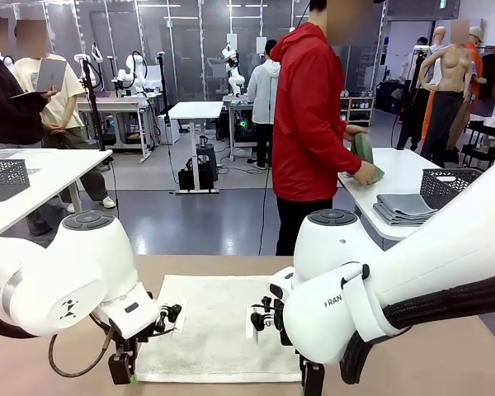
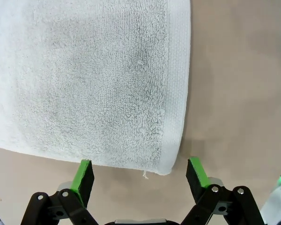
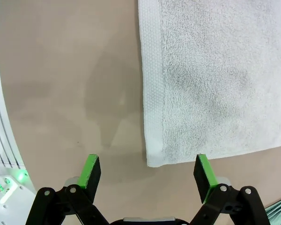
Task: Fold the towels and place them in the basket.
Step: When a person lays out a Towel with hook on the table, fold it in half twice.
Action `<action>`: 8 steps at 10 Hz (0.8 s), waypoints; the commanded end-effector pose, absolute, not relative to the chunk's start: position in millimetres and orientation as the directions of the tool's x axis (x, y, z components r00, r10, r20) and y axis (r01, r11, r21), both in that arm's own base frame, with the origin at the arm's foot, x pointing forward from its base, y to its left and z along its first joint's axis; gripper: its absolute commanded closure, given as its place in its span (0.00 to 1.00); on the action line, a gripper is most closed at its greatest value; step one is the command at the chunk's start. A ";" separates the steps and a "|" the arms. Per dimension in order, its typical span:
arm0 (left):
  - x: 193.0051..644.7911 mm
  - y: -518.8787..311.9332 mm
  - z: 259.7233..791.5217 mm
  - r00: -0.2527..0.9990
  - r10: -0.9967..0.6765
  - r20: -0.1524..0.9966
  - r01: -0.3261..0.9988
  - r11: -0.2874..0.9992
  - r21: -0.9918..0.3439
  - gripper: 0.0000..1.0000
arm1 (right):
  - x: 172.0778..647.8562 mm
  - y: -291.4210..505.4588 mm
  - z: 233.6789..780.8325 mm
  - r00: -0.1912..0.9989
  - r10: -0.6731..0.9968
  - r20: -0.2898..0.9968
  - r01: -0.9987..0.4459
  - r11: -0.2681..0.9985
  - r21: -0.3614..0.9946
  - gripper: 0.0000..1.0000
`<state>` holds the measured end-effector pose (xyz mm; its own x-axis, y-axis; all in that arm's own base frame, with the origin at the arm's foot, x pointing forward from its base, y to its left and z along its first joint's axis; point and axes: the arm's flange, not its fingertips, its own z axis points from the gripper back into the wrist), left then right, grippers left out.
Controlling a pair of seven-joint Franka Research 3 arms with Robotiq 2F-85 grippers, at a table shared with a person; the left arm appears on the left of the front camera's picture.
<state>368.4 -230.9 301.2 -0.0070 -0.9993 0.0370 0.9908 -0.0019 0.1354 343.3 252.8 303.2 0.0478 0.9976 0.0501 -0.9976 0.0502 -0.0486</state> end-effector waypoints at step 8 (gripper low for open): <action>362.8 -222.8 300.9 -0.063 -0.996 0.057 0.991 -0.055 0.123 0.16 | 349.3 249.3 294.5 0.044 0.998 0.043 -0.997 0.046 -0.067 0.20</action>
<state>369.0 -230.0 300.4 -0.0527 -0.9979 0.0386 0.9903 -0.0473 0.1305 346.1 250.1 297.4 0.0502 0.9977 0.0450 -0.9976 0.0522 -0.0461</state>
